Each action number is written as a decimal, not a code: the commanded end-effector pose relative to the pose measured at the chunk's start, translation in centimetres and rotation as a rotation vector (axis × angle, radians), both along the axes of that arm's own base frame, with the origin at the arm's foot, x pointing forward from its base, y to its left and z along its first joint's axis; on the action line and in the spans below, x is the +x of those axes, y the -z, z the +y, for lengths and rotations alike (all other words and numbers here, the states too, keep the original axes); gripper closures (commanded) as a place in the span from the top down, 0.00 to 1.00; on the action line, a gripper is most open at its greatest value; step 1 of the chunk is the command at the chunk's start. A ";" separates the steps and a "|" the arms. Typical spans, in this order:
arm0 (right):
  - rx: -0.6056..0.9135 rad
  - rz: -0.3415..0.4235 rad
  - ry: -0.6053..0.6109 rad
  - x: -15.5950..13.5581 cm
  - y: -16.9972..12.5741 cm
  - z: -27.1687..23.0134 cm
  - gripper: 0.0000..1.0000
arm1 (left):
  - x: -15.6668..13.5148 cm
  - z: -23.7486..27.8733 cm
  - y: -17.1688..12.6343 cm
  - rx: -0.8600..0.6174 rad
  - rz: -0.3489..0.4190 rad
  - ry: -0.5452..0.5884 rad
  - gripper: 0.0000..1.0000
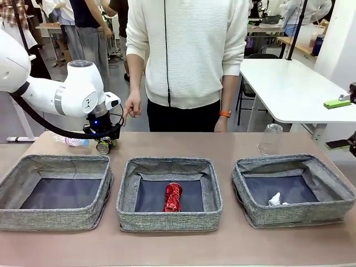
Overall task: Sort the waste into the appropriate baskets.
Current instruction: Pick up the waste item pointed out by the person.
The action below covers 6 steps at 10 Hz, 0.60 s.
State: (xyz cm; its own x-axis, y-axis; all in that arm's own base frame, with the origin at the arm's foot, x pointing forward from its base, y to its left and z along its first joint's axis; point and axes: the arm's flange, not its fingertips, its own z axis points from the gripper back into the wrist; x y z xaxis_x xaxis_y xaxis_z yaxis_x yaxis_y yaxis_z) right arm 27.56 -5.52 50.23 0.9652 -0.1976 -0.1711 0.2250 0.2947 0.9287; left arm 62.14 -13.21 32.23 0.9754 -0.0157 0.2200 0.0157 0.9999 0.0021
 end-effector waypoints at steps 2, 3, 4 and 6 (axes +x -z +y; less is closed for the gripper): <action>0.002 -0.023 0.004 0.4 -0.2 0.2 1.00 | -1.2 0.0 -0.6 0.043 0.002 -0.015 0.04; 0.002 -0.023 0.004 0.4 -0.2 0.2 1.00 | -1.2 0.0 -0.6 0.041 0.002 -0.012 0.00; 0.002 -0.023 0.004 0.4 -0.2 0.2 1.00 | -1.2 0.1 -0.6 0.045 0.001 -0.016 0.00; 0.002 -0.023 0.004 0.4 -0.2 0.2 1.00 | -1.3 0.2 -0.8 0.046 0.004 -0.025 0.00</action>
